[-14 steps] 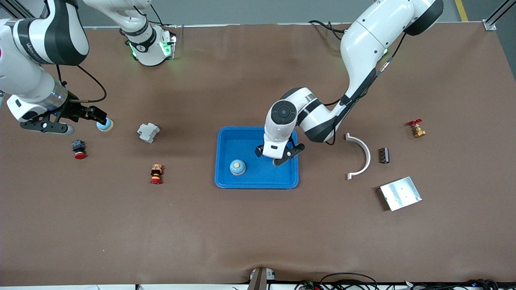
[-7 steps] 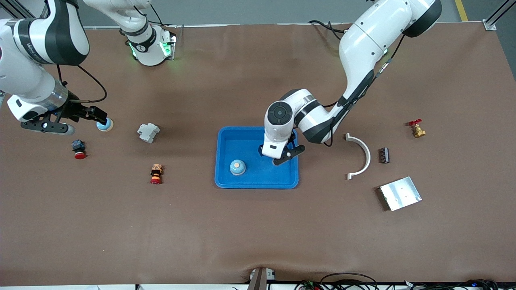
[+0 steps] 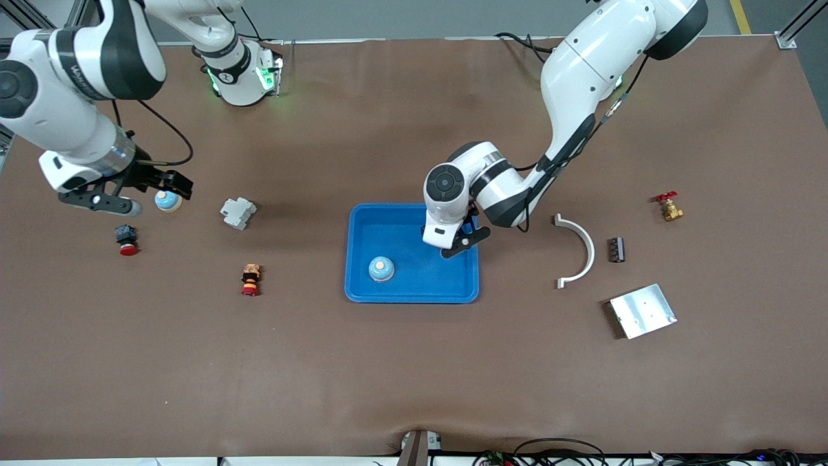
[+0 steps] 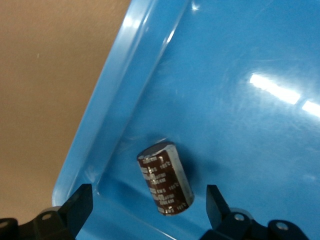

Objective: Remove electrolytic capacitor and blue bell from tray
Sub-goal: 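Grasp the second capacitor with the left gripper while the right gripper returns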

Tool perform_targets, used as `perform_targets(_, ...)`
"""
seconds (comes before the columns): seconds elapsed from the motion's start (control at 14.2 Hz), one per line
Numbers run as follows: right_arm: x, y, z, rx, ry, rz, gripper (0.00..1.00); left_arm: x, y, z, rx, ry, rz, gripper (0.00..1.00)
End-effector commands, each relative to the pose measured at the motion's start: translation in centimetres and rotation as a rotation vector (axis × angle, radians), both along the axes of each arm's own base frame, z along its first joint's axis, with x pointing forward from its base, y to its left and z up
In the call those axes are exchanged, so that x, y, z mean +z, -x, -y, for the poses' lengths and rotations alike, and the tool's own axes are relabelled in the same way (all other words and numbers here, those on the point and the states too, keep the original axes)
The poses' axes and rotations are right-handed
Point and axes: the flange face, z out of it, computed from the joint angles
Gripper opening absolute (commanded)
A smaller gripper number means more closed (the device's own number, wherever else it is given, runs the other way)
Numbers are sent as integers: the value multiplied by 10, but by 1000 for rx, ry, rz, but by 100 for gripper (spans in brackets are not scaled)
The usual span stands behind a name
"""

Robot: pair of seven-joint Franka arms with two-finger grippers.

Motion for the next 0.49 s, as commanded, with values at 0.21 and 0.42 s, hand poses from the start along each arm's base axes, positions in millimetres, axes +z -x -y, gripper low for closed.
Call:
perform_targets(0.21,24,-3,-16,-95,-118,-20,100,4,6,8,77,-13,14,100)
perform_targets(0.42,23,-3,-39,-133,-119,-20,100,3,7,11,96,1,6,100)
